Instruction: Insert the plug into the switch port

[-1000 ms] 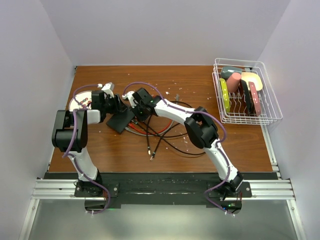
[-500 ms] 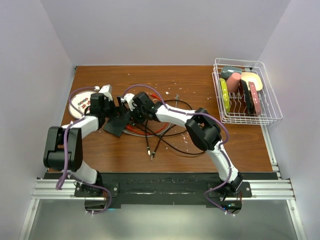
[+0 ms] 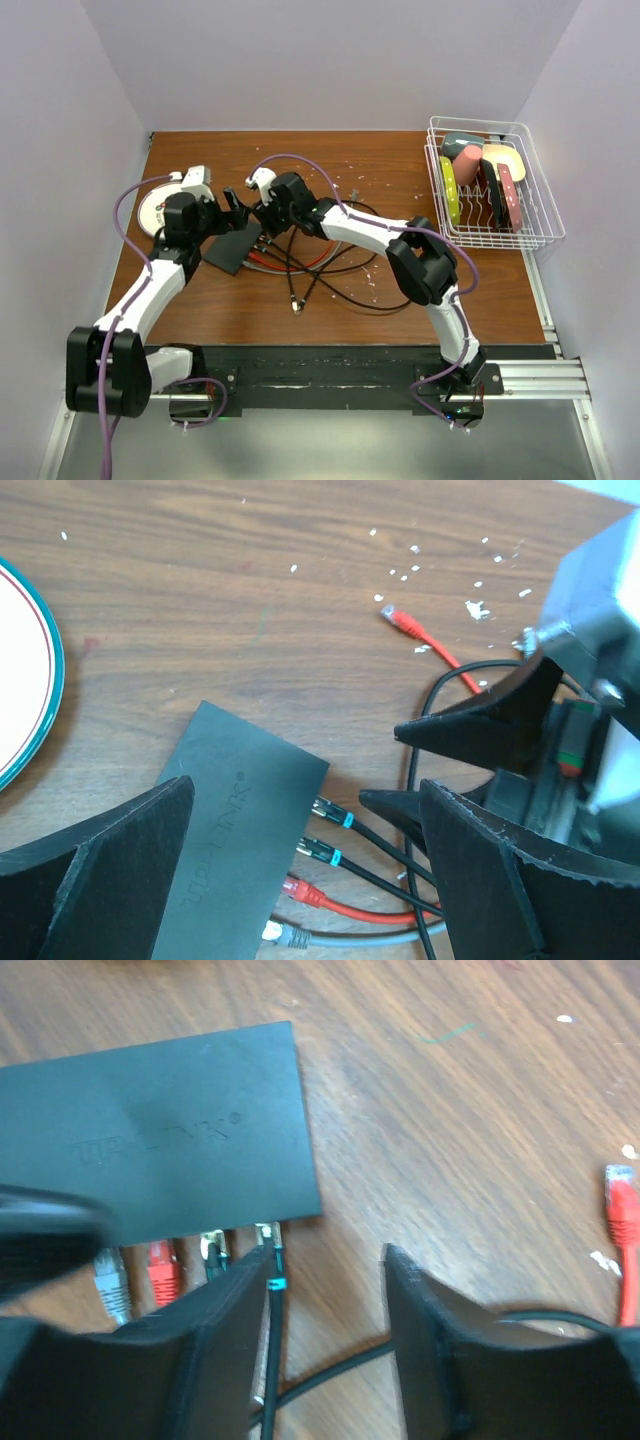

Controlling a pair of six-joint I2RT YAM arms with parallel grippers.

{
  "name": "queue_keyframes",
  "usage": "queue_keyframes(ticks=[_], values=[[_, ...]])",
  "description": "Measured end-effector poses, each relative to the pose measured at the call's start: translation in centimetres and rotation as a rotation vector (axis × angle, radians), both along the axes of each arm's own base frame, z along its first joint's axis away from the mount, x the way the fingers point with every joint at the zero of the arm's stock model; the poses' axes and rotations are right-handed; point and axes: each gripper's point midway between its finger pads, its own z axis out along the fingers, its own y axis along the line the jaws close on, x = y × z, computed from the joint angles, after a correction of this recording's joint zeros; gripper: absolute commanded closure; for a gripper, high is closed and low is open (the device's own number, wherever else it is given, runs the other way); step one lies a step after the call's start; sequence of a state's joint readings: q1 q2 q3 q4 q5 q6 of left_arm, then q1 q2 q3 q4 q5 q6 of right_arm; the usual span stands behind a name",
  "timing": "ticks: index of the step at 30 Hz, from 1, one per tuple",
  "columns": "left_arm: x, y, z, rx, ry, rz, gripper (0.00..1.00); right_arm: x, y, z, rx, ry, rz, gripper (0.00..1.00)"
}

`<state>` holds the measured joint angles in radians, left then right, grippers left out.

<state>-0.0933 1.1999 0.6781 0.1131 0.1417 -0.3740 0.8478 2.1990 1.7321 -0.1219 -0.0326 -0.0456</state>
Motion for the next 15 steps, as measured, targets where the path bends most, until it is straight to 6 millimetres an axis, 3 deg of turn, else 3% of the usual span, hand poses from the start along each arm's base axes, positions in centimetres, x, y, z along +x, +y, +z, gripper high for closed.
queue_keyframes(ticks=[4,7,12,15], values=[[-1.0,-0.1,2.0,-0.017,-0.063,-0.005,0.00,-0.3,-1.0,0.7,-0.007,-0.009,-0.018,0.29],[-1.8,-0.3,4.6,-0.035,-0.151,-0.020,0.00,-0.9,-2.0,2.0,-0.001,-0.019,-0.031,0.16],[-3.1,-1.0,9.4,-0.077,-0.306,-0.057,0.00,-2.7,-4.5,6.2,0.048,-0.063,-0.058,0.01],[-3.7,-1.2,10.8,-0.088,-0.347,-0.073,0.00,-3.7,-6.0,8.8,0.087,-0.099,-0.073,0.02]])
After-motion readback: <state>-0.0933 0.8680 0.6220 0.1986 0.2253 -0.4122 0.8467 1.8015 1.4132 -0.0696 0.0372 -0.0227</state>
